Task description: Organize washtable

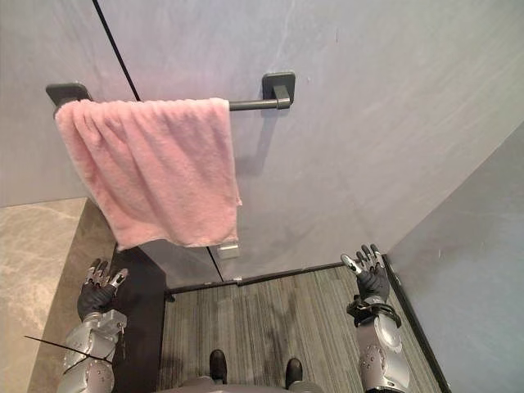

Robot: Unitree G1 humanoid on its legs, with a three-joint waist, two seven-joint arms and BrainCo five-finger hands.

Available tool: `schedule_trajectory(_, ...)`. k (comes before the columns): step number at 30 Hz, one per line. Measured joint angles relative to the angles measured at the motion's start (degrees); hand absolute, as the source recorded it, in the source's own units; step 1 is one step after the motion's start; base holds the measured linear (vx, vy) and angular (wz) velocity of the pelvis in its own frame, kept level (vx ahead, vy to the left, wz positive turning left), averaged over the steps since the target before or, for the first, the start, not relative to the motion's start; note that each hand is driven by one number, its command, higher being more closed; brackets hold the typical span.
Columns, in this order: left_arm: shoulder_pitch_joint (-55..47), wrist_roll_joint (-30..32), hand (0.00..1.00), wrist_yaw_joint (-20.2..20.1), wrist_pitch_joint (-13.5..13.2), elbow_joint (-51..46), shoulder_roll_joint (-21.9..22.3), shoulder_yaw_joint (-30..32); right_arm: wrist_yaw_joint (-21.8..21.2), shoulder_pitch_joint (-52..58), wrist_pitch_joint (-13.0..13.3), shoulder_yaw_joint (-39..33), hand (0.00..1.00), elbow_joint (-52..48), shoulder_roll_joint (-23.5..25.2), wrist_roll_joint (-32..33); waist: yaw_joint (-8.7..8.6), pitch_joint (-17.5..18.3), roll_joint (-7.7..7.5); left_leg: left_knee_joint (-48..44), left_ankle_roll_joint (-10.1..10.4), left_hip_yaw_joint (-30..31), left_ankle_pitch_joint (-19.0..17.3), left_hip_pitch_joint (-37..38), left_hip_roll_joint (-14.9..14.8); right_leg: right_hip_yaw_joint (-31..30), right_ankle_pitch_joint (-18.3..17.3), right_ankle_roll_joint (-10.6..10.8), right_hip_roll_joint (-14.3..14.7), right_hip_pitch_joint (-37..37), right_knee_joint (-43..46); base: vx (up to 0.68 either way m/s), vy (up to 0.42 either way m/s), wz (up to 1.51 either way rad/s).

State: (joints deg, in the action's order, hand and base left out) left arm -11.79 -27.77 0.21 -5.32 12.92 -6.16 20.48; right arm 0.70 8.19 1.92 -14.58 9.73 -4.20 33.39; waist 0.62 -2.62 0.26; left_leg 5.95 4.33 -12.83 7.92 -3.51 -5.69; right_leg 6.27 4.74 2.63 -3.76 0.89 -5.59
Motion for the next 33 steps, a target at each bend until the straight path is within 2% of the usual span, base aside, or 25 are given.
schedule_trajectory(4,-2.0,2.9,0.0,0.1,0.0,-4.3,2.0,0.4,0.6,0.9,0.0,-2.7,0.0,-1.3,1.8,0.2,-0.11,0.5,0.43,0.0,-0.1,0.1,-0.1,0.8,0.2,0.2,-0.2,0.1,-0.2,-0.9,-0.1,0.0,0.003,0.03)
schedule_trajectory(8,-3.1,7.5,0.0,0.1,-0.1,-12.8,2.5,0.4,0.5,1.5,0.9,-3.2,0.0,-8.6,2.0,0.0,-0.54,0.8,0.56,0.0,-0.3,0.5,-0.2,0.9,0.6,0.7,-0.2,0.2,-0.6,-1.2,-0.1,-0.01,0.008,0.05)
schedule_trajectory(10,-3.1,8.3,0.0,0.1,-0.4,-16.2,2.5,0.4,0.3,1.4,1.6,-3.2,0.0,-9.9,2.1,0.0,-1.01,0.9,0.5,0.0,-0.3,1.0,-0.2,1.1,0.8,1.3,-0.4,0.4,-0.7,-1.7,-0.1,0.0,0.016,0.14)
schedule_trajectory(16,-2.6,10.9,0.0,1.1,-2.1,-25.1,2.4,0.2,-0.7,1.2,1.7,-0.7,0.0,-11.3,1.7,0.0,-1.34,1.5,0.9,0.0,-0.3,1.0,-0.2,1.3,0.9,1.3,-0.6,0.5,-0.9,-1.7,0.4,0.0,0.002,0.01)
schedule_trajectory(26,3.6,17.2,0.0,2.8,-2.5,-26.2,-2.2,-2.9,-2.2,-0.1,1.5,6.5,0.0,-13.2,-1.4,0.0,-1.31,2.0,1.44,0.0,-0.2,0.9,-0.1,1.5,0.8,1.2,-0.6,0.5,-0.8,-1.7,0.4,0.0,0.0,0.0)
schedule_trajectory(33,7.3,17.4,0.0,4.9,-2.5,-25.3,-5.4,-4.3,-2.3,-0.3,1.4,9.3,0.0,-13.5,-3.8,0.0,-1.21,1.8,1.14,0.0,-0.3,0.5,-0.2,1.3,0.6,0.6,-0.6,0.4,-0.5,-1.3,0.4,0.01,-0.003,-0.04)
